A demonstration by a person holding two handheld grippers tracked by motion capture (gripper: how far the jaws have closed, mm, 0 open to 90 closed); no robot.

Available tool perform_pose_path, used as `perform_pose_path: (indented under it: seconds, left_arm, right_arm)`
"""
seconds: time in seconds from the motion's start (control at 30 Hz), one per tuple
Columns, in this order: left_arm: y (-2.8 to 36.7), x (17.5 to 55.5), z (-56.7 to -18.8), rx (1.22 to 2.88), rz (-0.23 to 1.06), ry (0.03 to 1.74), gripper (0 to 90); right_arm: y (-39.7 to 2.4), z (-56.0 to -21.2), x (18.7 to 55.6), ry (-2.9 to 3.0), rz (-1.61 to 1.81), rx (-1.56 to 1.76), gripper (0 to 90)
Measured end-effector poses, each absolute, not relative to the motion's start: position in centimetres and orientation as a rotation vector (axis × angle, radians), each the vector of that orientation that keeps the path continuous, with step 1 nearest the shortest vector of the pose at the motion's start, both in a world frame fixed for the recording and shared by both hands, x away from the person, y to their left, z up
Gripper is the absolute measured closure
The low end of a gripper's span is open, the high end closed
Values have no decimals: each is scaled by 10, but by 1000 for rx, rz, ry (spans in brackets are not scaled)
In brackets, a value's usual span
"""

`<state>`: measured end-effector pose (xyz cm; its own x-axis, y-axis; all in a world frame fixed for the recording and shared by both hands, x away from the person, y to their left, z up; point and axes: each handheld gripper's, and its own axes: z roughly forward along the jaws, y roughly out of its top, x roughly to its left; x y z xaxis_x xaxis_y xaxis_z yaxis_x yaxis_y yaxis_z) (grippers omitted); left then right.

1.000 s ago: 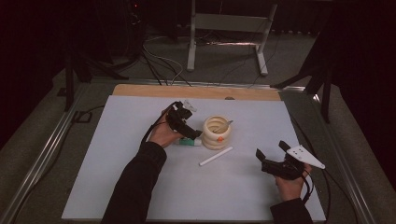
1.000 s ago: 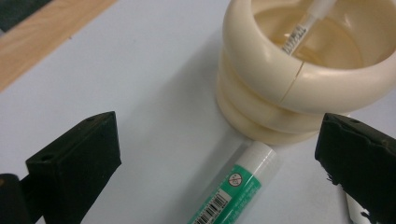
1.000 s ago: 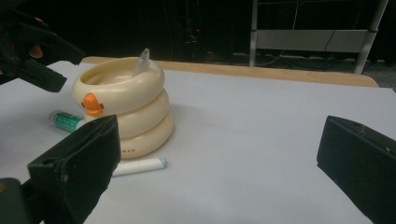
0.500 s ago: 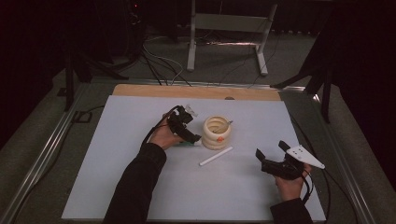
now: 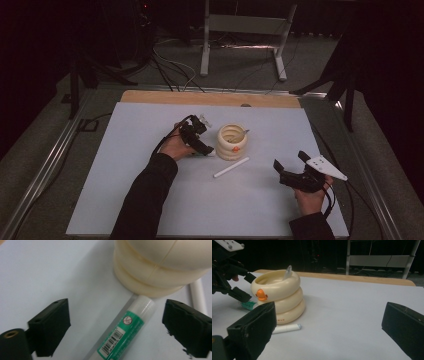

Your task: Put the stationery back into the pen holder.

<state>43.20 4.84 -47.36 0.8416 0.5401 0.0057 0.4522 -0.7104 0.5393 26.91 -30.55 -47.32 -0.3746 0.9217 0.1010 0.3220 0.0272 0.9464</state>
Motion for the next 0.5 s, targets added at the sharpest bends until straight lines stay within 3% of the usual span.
perform_pose_path:
  seconds: [0.3,0.43,0.5]
  left_arm:
    - [42,431,-484,2545,162,694,197]
    - [38,427,-494,2616,128,610,382]
    - [36,423,-497,2663,173,573,469]
  right_arm:
    - [-306,-473,269,1742,1360,1268,0]
    - [-306,-473,269,1743,1360,1267,0]
    - [-306,-473,269,1741,1361,1270,0]
